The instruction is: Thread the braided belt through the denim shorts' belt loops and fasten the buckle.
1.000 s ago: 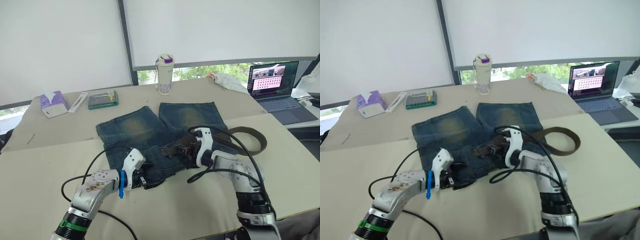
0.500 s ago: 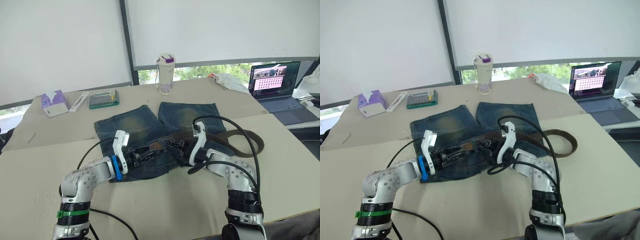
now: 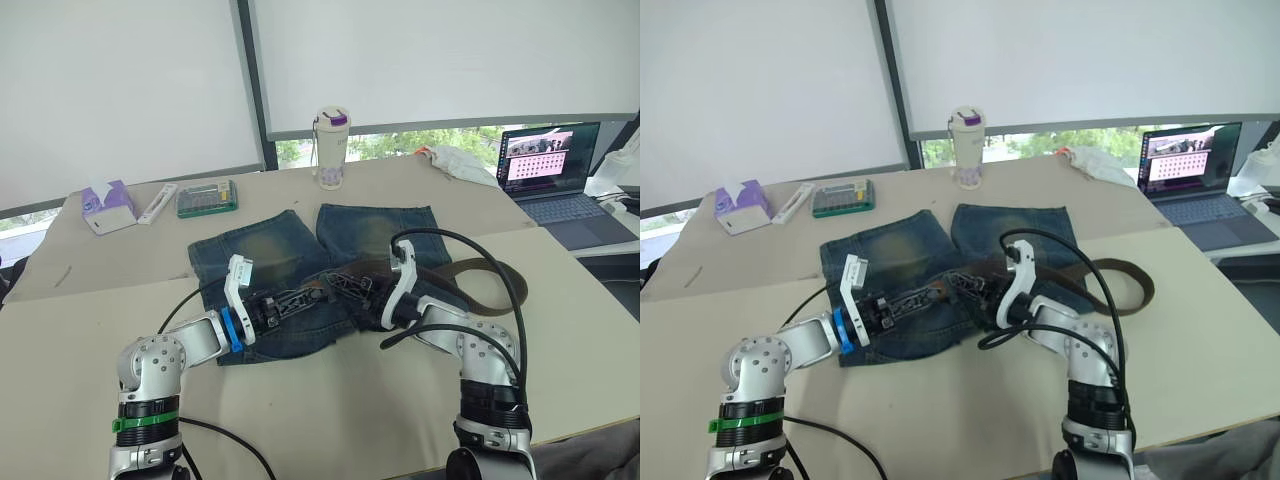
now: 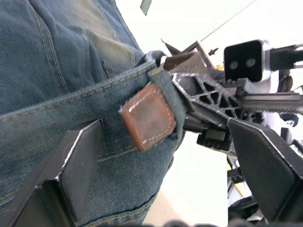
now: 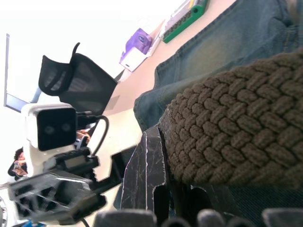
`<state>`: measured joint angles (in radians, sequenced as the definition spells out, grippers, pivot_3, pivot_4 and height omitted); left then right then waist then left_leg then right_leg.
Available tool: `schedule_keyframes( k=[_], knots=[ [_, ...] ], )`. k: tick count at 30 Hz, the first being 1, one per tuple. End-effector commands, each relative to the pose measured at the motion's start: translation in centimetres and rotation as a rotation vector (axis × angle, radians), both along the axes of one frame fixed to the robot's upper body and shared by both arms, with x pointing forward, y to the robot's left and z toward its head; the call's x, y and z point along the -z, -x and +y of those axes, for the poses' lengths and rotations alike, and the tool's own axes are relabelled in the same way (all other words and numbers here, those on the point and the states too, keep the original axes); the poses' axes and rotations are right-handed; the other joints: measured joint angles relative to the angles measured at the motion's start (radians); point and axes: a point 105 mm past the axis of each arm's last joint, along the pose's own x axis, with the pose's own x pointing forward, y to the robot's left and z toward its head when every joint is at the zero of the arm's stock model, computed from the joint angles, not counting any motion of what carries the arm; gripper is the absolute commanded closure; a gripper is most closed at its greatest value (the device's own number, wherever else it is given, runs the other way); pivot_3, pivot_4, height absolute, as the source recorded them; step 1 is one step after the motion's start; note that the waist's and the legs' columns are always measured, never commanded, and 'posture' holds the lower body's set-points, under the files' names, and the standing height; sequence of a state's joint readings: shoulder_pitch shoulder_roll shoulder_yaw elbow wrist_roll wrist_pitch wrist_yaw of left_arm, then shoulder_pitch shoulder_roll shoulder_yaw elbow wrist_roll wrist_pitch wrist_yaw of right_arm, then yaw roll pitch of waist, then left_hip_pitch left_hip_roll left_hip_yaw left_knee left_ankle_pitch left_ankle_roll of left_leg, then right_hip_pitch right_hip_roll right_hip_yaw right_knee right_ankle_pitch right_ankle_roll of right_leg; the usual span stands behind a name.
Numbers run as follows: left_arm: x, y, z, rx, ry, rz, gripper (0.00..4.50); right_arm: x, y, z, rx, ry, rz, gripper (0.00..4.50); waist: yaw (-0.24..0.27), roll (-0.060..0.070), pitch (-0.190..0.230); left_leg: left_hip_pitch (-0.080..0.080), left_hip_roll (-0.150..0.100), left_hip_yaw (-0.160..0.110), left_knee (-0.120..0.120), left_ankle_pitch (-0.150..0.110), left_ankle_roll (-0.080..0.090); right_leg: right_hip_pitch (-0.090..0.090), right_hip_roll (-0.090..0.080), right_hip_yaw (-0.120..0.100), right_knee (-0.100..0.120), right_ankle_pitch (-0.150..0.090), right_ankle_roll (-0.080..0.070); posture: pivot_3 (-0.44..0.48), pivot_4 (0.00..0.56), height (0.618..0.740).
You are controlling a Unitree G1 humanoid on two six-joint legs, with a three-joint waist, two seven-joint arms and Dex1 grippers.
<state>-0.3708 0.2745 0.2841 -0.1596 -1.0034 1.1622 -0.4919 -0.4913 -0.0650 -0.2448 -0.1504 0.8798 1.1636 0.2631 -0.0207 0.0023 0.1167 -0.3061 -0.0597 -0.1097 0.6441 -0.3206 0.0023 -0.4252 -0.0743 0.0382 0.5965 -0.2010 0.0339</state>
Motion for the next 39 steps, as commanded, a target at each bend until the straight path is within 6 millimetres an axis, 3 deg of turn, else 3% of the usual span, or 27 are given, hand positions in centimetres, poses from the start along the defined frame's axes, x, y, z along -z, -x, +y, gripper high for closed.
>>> schedule_keyframes(
  k=[1, 6, 12, 13, 18, 21, 25, 29, 33, 34, 35, 39],
  knots=[
    [-1.3, 0.4, -0.1, 0.022, 0.036, -0.039, 0.03, -1.8, 0.5, 0.4, -0.026, -0.047, -0.067, 4.50, 0.000, 0.000, 0.000, 0.000, 0.000, 0.000, 0.000, 0.000, 0.000, 0.000, 0.000, 0.000, 0.000, 0.000, 0.000, 0.000, 0.150, 0.740],
    [-0.8, 0.5, -0.4, 0.019, 0.014, -0.021, 1.40, -1.9, 0.5, 0.6, -0.035, -0.050, -0.073, 4.50, 0.000, 0.000, 0.000, 0.000, 0.000, 0.000, 0.000, 0.000, 0.000, 0.000, 0.000, 0.000, 0.000, 0.000, 0.000, 0.000, 0.150, 0.740],
    [-0.5, 0.2, -0.6, -0.004, 0.010, -0.014, 1.40, -2.0, 0.6, 0.7, -0.041, -0.043, -0.079, 4.50, 0.001, 0.000, 0.000, 0.000, 0.000, 0.000, 0.000, 0.000, -0.001, 0.000, 0.000, 0.000, 0.000, 0.000, 0.000, 0.000, 0.150, 0.740],
    [-0.4, 0.0, -0.6, -0.013, 0.009, -0.012, 1.90, -2.0, 0.6, 0.7, -0.043, -0.037, -0.082, 4.50, 0.002, 0.000, 0.000, 0.000, 0.000, 0.000, 0.000, 0.000, -0.001, 0.000, 0.000, 0.000, 0.000, 0.000, 0.000, 0.000, 0.150, 0.740],
    [-0.3, -0.2, -0.8, -0.016, 0.008, -0.010, 3.48, -1.8, 0.5, 0.1, -0.022, 0.038, -0.121, 4.50, 0.002, 0.000, 0.000, 0.000, 0.000, 0.000, 0.000, 0.001, -0.001, 0.000, 0.000, 0.000, 0.000, 0.000, 0.000, 0.000, 0.150, 0.740],
    [-0.1, -0.4, -1.0, -0.017, 0.001, -0.004, 4.45, -1.2, 1.1, -1.2, -0.012, 0.295, -0.241, 3.42, 0.007, 0.000, 0.000, 0.000, -0.001, 0.000, 0.000, 0.001, -0.001, 0.000, 0.000, 0.000, -0.001, 0.000, 0.000, 0.000, 0.150, 0.740],
    [0.4, -0.3, -1.1, -0.015, -0.010, 0.010, 4.50, -0.9, 2.7, -1.2, -0.081, 0.507, -0.358, 2.04, 0.007, -0.002, 0.001, -0.001, -0.002, 0.000, 0.000, 0.001, -0.001, 0.001, -0.001, 0.000, -0.001, 0.000, 0.001, 0.000, 0.150, 0.740],
    [0.6, -0.2, -1.6, 0.005, -0.007, 0.017, 4.50, 0.9, 2.5, -0.9, -0.103, 0.721, -0.399, 2.04, 0.002, -0.003, 0.001, 0.000, 0.000, 0.001, 0.000, 0.002, -0.003, 0.002, 0.000, 0.000, -0.001, 0.000, 0.001, 0.000, 0.150, 0.740],
    [0.5, -0.4, -1.7, 0.012, -0.013, 0.007, 4.50, 1.9, 2.5, 0.0, -0.131, 0.716, -0.364, 2.04, 0.008, -0.004, 0.002, 0.000, -0.001, 0.001, 0.000, 0.002, -0.004, 0.001, 0.000, 0.000, -0.001, 0.000, 0.001, 0.000, 0.150, 0.740],
    [0.5, -0.5, -1.7, 0.012, -0.014, 0.006, 4.50, 2.1, 2.3, -0.2, -0.121, 0.733, -0.362, 2.62, 0.008, -0.004, 0.002, 0.000, -0.001, 0.000, 0.000, 0.002, -0.004, 0.001, 0.000, 0.000, -0.001, 0.000, 0.001, 0.000, 0.150, 0.740],
    [0.5, -0.5, -1.7, 0.012, -0.016, 0.005, 4.50, 2.2, 2.2, -0.3, -0.111, 0.746, -0.361, 2.77, 0.009, -0.004, 0.002, 0.000, -0.001, 0.000, 0.001, 0.002, -0.004, 0.001, -0.001, 0.000, -0.001, 0.000, 0.001, 0.000, 0.150, 0.740],
    [0.5, -0.7, -2.7, 0.023, -0.010, -0.003, 4.50, 1.9, 1.1, -2.5, -0.023, 0.796, -0.359, 4.21, 0.012, -0.004, 0.002, 0.000, -0.001, -0.001, 0.000, 0.002, -0.004, 0.001, -0.001, -0.001, -0.001, 0.000, 0.001, 0.000, 0.150, 0.740]
  ],
)
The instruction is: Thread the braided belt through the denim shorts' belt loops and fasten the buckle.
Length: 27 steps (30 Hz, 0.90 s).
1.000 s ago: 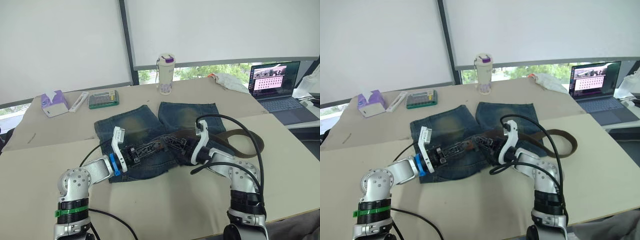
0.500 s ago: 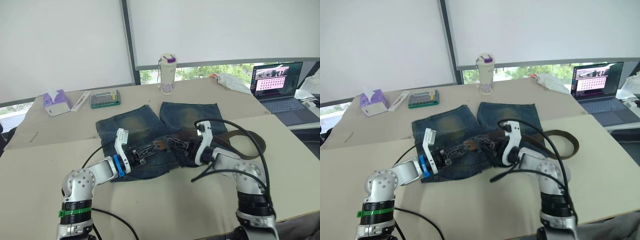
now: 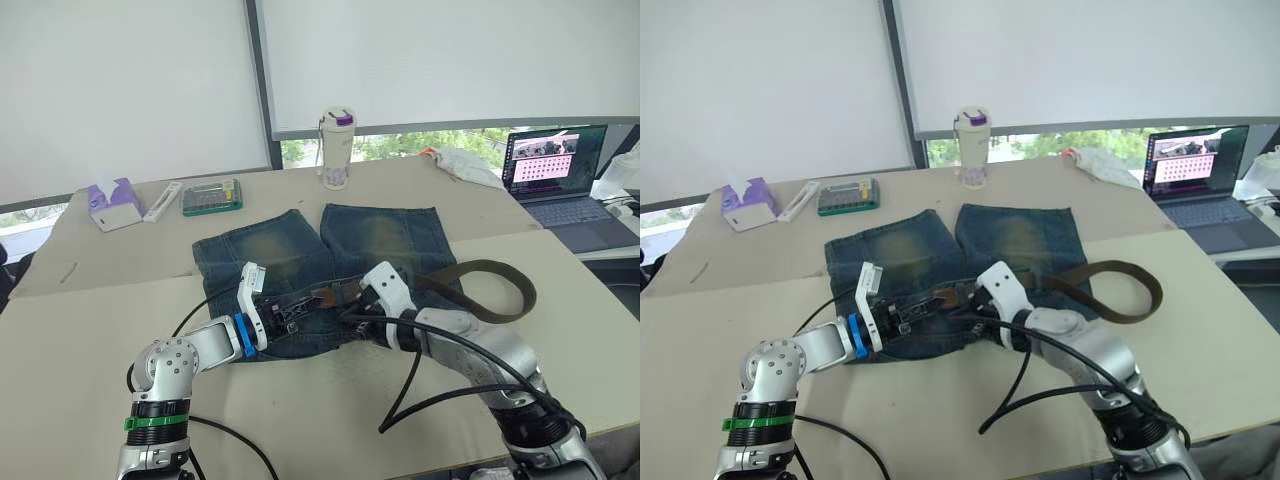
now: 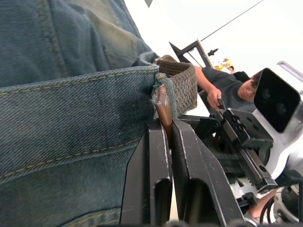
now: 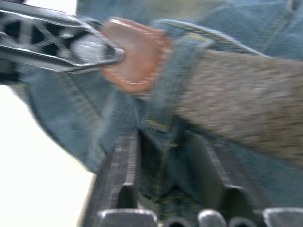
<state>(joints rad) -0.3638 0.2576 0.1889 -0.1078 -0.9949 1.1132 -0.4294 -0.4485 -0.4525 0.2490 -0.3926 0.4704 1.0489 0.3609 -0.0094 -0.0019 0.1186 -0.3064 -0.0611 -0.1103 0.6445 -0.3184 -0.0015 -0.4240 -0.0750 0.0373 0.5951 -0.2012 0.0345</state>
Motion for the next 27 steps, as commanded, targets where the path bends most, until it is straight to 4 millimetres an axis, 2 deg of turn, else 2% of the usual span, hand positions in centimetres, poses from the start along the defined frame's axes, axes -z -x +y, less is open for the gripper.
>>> schedule_keyframes(
  k=[1, 5, 7, 10, 14, 18, 21, 24, 25, 27],
  knots=[
    [-1.6, -0.4, -1.4, 0.026, 0.029, -0.075, 4.50, -1.3, -1.1, -2.3, 0.078, 0.027, -0.078, 4.48, 0.004, 0.000, 0.000, 0.000, 0.000, 0.000, 0.000, 0.000, 0.000, 0.000, 0.000, 0.000, 0.000, 0.000, 0.000, 0.000, 0.150, 0.740],
    [-1.4, -1.1, -3.7, 0.041, 0.007, -0.076, 4.50, -2.4, -1.9, -6.2, 0.198, 0.034, -0.096, 4.48, 0.022, -0.001, 0.001, -0.001, -0.003, -0.001, 0.001, 0.000, 0.000, 0.001, -0.002, -0.001, -0.001, 0.000, 0.001, 0.000, 0.150, 0.740],
    [-1.3, -1.0, -3.8, 0.052, -0.002, -0.073, 4.50, -2.7, -2.1, -8.5, 0.275, 0.047, -0.098, 4.48, 0.022, -0.001, 0.001, -0.001, -0.003, 0.000, 0.001, 0.000, 0.001, 0.001, -0.002, -0.001, -0.001, 0.001, 0.001, 0.000, 0.150, 0.740],
    [-0.3, -0.2, -2.0, 0.046, -0.042, -0.045, 4.50, -2.5, -2.2, -11.9, 0.391, 0.089, -0.094, 4.48, 0.020, -0.001, 0.001, -0.001, -0.002, 0.000, 0.001, 0.000, 0.001, 0.001, -0.001, 0.000, -0.001, 0.001, 0.001, 0.000, 0.150, 0.740],
    [0.4, 0.3, 1.3, -0.003, -0.078, -0.009, 4.50, -1.8, -2.1, -14.8, 0.496, 0.140, -0.086, 4.48, 0.015, -0.001, 0.001, -0.001, 0.000, 0.001, 0.000, 0.000, 0.000, 0.001, 0.000, 0.001, 0.000, 0.001, 0.001, 0.000, 0.150, 0.740],
    [0.3, 0.8, 3.5, -0.020, -0.085, 0.009, 4.50, -1.8, -2.0, -17.1, 0.577, 0.168, -0.096, 4.48, 0.021, -0.002, 0.001, -0.001, -0.001, 0.000, 0.001, 0.000, 0.001, 0.001, -0.001, 0.000, 0.000, 0.001, 0.001, 0.000, 0.150, 0.740],
    [0.2, 1.0, 4.2, -0.026, -0.080, 0.020, 4.50, -2.1, -2.0, -18.2, 0.619, 0.179, -0.107, 4.48, 0.025, -0.002, 0.001, -0.001, -0.003, 0.000, 0.001, 0.000, 0.001, 0.002, -0.002, -0.001, -0.001, 0.000, 0.001, 0.000, 0.150, 0.740],
    [0.0, 0.9, 4.6, -0.060, -0.034, 0.042, 4.50, -2.4, -1.9, -18.4, 0.626, 0.190, -0.119, 4.48, 0.025, -0.002, 0.001, -0.001, -0.003, -0.001, 0.001, 0.000, 0.001, 0.002, -0.003, -0.001, -0.001, 0.000, 0.001, 0.000, 0.150, 0.740],
    [-0.1, 0.8, 4.7, -0.071, -0.019, 0.047, 4.50, -2.5, -1.7, -18.1, 0.604, 0.189, -0.121, 4.48, 0.024, -0.002, 0.001, -0.001, -0.003, 0.000, 0.001, 0.000, 0.001, 0.002, -0.002, -0.001, -0.001, 0.000, 0.001, 0.000, 0.150, 0.740],
    [-0.4, 0.7, 4.6, -0.086, 0.021, 0.055, 4.50, -2.6, -0.2, -16.2, 0.456, 0.138, -0.079, 4.48, 0.024, -0.002, 0.001, -0.001, -0.002, 0.000, 0.001, 0.000, 0.001, 0.002, -0.002, -0.001, -0.001, 0.000, 0.001, 0.000, 0.150, 0.740]
  ],
)
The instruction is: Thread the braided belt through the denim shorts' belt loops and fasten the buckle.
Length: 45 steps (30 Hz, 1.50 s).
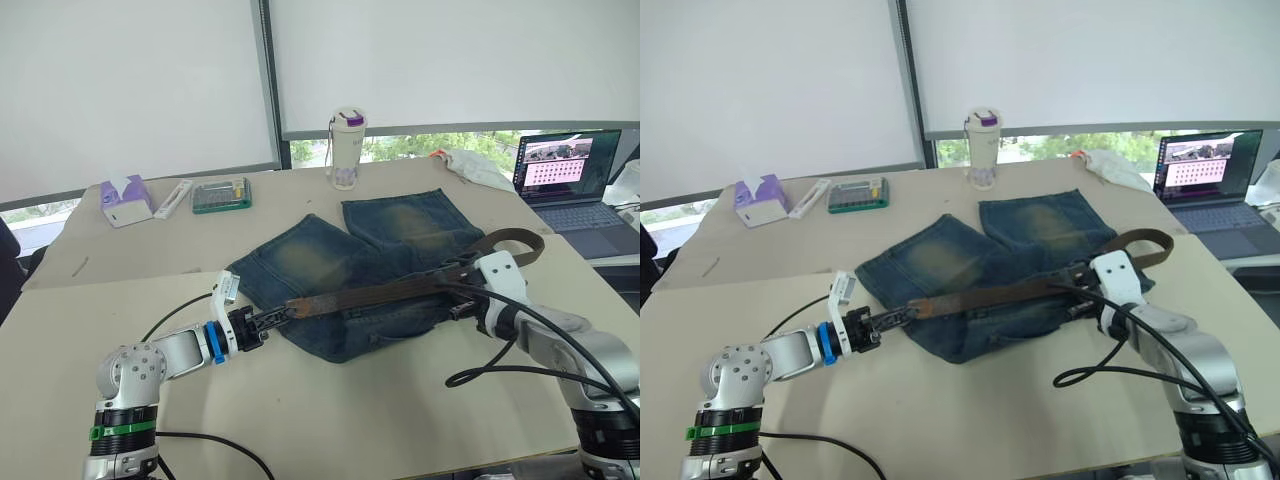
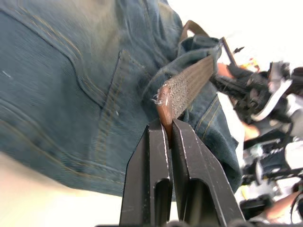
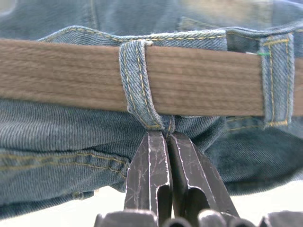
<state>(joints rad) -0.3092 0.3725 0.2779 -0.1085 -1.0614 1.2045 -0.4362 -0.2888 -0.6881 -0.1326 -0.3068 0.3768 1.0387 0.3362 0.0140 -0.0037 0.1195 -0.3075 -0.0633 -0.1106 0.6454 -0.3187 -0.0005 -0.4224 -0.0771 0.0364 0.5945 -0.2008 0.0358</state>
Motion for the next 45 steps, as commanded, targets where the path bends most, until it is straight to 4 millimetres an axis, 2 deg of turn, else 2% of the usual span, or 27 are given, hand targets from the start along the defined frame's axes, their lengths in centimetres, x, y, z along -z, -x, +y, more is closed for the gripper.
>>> schedule_keyframes(
  k=[1, 4, 7, 11, 14, 16, 20, 24, 25, 27, 30, 34, 39, 42, 45],
  knots=[
    [-1.5, -0.4, 0.6, -0.051, 0.080, -0.020, 4.50, -2.2, 2.3, 1.6, -0.171, -0.087, -0.018, 4.15, -0.001, 0.000, 0.000, 0.000, 0.000, 0.000, 0.000, 0.000, 0.000, 0.000, 0.000, 0.000, 0.000, 0.000, 0.000, 0.000, 0.150, 0.740],
    [-2.8, -0.6, -0.8, -0.034, 0.187, -0.027, 4.50, -4.7, 5.9, 4.7, -0.395, -0.307, -0.038, 3.11, -0.002, -0.001, 0.001, -0.002, 0.002, 0.000, 0.000, 0.000, 0.000, 0.000, 0.001, 0.000, 0.000, 0.000, 0.000, 0.000, 0.150, 0.740],
    [-3.8, -0.5, -2.2, 0.003, 0.260, -0.025, 4.50, -5.1, 8.1, 6.9, -0.501, -0.438, -0.012, 2.14, -0.002, -0.004, 0.001, -0.005, 0.002, -0.001, 0.000, 0.000, 0.000, 0.002, 0.001, -0.001, 0.000, 0.000, 0.000, 0.000, 0.150, 0.740],
    [-4.9, 0.1, -4.2, 0.089, 0.305, -0.028, 4.50, -5.1, 6.8, 9.9, -0.486, -0.587, -0.048, 2.14, -0.006, -0.005, 0.000, -0.004, 0.003, 0.000, 0.000, 0.000, -0.001, 0.002, 0.002, 0.000, 0.000, 0.000, 0.000, 0.000, 0.150, 0.740],
    [-5.2, 0.3, -4.9, 0.128, 0.305, -0.028, 4.50, -5.4, 5.5, 11.7, -0.466, -0.683, -0.068, 2.14, -0.008, -0.004, 0.000, -0.003, 0.002, 0.001, 0.000, 0.001, -0.002, -0.001, 0.002, 0.001, 0.001, 0.000, 0.000, 0.000, 0.150, 0.740],
    [-5.2, 0.6, -5.1, 0.150, 0.293, -0.030, 4.50, -5.3, 4.4, 12.2, -0.420, -0.724, -0.070, 2.14, -0.007, -0.004, 0.000, 0.000, 0.003, 0.000, -0.001, 0.001, -0.002, -0.002, 0.002, 0.001, 0.001, 0.000, -0.001, 0.000, 0.150, 0.740],
    [-5.2, 0.8, -5.2, 0.174, 0.279, -0.036, 4.50, -5.8, 3.6, 13.2, -0.417, -0.783, -0.073, 2.14, 0.000, -0.003, -0.001, 0.000, 0.001, -0.001, -0.001, 0.001, -0.002, -0.001, 0.001, 0.000, 0.000, 0.001, -0.001, 0.000, 0.150, 0.740],
    [-5.2, 1.2, -5.2, 0.196, 0.259, -0.046, 4.50, -6.2, 3.0, 14.0, -0.441, -0.800, -0.072, 3.29, -0.006, -0.003, -0.001, 0.001, 0.001, 0.000, -0.001, 0.001, -0.002, -0.001, 0.001, 0.001, 0.001, 0.001, -0.001, 0.000, 0.150, 0.740],
    [-5.1, 1.2, -5.2, 0.199, 0.252, -0.050, 4.50, -6.3, 3.0, 14.0, -0.446, -0.801, -0.072, 3.98, -0.006, -0.003, -0.001, 0.001, 0.002, 0.000, -0.001, 0.001, -0.002, -0.002, 0.002, 0.001, 0.001, 0.000, -0.001, 0.000, 0.150, 0.740],
    [-5.0, 1.3, -5.3, 0.198, 0.240, -0.057, 4.50, -6.5, 3.0, 14.2, -0.460, -0.798, -0.070, 4.45, -0.007, -0.003, -0.001, 0.001, 0.002, -0.001, -0.001, 0.001, -0.002, -0.001, 0.002, 0.000, 0.001, 0.000, -0.001, 0.000, 0.150, 0.740],
    [-4.7, 1.3, -5.4, 0.186, 0.205, -0.083, 4.50, -6.5, 3.2, 14.5, -0.488, -0.775, -0.057, 4.45, -0.008, -0.002, -0.001, 0.001, 0.002, 0.000, -0.001, 0.001, -0.002, -0.001, 0.002, 0.001, 0.001, 0.000, -0.001, 0.000, 0.150, 0.740],
    [-4.9, 2.1, -5.5, 0.214, 0.145, -0.161, 3.23, -5.9, 3.6, 14.5, -0.516, -0.708, -0.019, 4.50, -0.009, -0.002, 0.000, 0.001, 0.002, 0.000, -0.001, 0.001, -0.002, -0.001, 0.002, 0.001, 0.000, 0.000, -0.001, 0.000, 0.150, 0.740],
    [-3.5, 3.3, -4.2, 0.239, -0.049, -0.281, 1.56, -3.0, 3.1, 12.0, -0.440, -0.498, 0.059, 4.50, -0.013, -0.002, 0.000, 0.001, 0.002, 0.001, -0.002, 0.001, -0.002, -0.001, 0.002, 0.000, 0.000, 0.000, -0.001, 0.000, 0.150, 0.740],
    [-2.6, 4.2, -3.4, 0.284, -0.129, -0.328, 1.56, -2.1, 2.7, 11.1, -0.414, -0.441, 0.072, 4.50, -0.016, -0.002, 0.000, 0.001, 0.002, 0.002, -0.002, 0.001, -0.001, -0.001, 0.002, 0.001, 0.000, 0.000, -0.002, 0.000, 0.150, 0.740],
    [-0.7, 4.7, -2.7, 0.319, -0.237, -0.366, 1.56, -1.4, 2.0, 10.9, -0.393, -0.434, 0.077, 4.50, -0.019, -0.001, 0.000, 0.000, 0.003, 0.002, -0.002, 0.000, -0.001, 0.000, 0.003, 0.001, 0.000, 0.000, -0.002, 0.000, 0.150, 0.740]
  ],
)
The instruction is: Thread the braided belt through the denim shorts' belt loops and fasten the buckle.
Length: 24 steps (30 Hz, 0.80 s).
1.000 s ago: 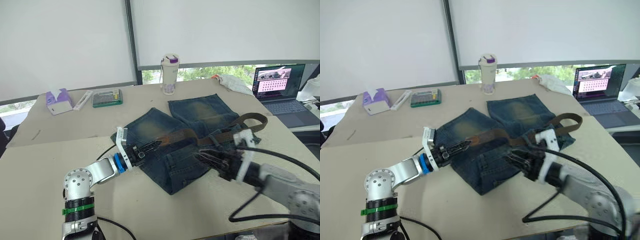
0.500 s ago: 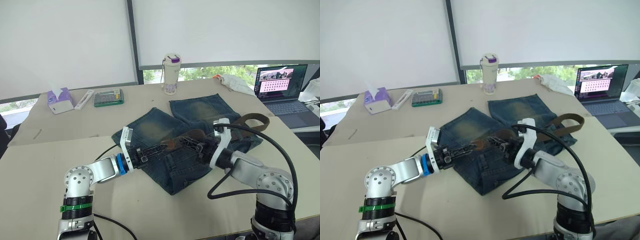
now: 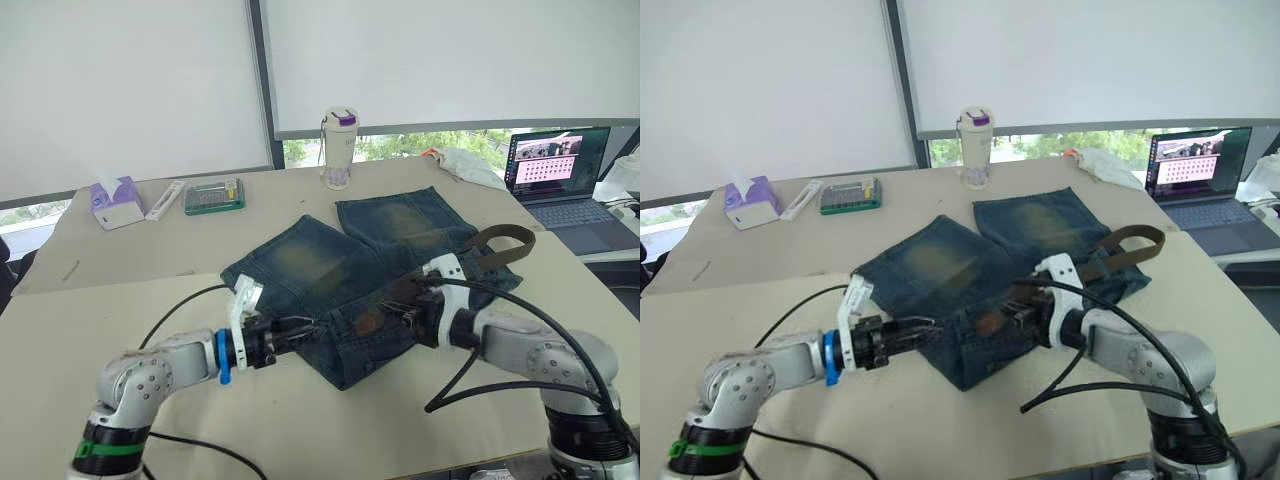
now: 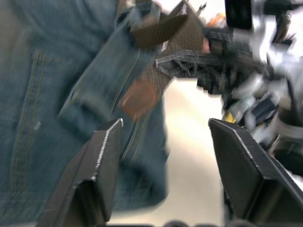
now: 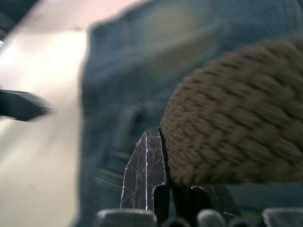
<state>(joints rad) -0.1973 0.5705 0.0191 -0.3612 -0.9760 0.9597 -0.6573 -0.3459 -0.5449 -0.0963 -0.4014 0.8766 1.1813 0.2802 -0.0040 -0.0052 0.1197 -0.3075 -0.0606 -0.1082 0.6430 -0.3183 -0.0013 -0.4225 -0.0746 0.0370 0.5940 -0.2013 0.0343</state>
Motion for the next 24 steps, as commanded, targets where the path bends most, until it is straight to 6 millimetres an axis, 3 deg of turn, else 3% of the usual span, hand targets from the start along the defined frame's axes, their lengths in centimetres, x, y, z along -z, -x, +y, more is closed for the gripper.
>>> schedule_keyframes(
  k=[1, 10, 17, 24],
  knots=[
    [0.9, 0.6, 0.1, 0.051, -0.082, -0.107, 1.56, -0.4, -0.8, 0.5, -0.004, -0.005, -0.051, 4.50, 0.000, 0.001, 0.000, 0.000, 0.000, 0.000, 0.000, 0.000, 0.000, 0.000, 0.000, 0.000, 0.000, 0.000, 0.000, 0.000, 0.150, 0.740],
    [2.9, 0.4, 0.1, 0.024, -0.110, -0.128, 1.56, 1.7, -2.4, 2.0, 0.030, -0.021, -0.018, 4.50, -0.007, 0.001, 0.000, 0.001, 0.001, -0.001, 0.000, -0.004, 0.007, -0.001, 0.000, 0.000, 0.000, 0.000, 0.000, 0.000, 0.150, 0.740],
    [4.3, 0.6, 1.5, -0.002, -0.116, -0.099, 1.56, 0.9, -3.9, 1.6, 0.095, -0.031, -0.068, 4.50, -0.010, 0.003, 0.001, 0.001, 0.001, -0.001, 0.000, -0.005, 0.009, -0.001, 0.000, 0.000, 0.000, 0.000, 0.000, 0.000, 0.150, 0.740],
    [5.0, 0.6, 1.8, -0.015, -0.117, -0.090, 1.56, 1.1, -4.2, 2.8, 0.082, -0.042, -0.075, 4.50, -0.009, 0.003, 0.000, 0.001, 0.001, -0.002, 0.000, -0.005, 0.009, -0.001, 0.000, -0.001, 0.000, 0.000, 0.000, 0.000, 0.150, 0.740]
  ],
)
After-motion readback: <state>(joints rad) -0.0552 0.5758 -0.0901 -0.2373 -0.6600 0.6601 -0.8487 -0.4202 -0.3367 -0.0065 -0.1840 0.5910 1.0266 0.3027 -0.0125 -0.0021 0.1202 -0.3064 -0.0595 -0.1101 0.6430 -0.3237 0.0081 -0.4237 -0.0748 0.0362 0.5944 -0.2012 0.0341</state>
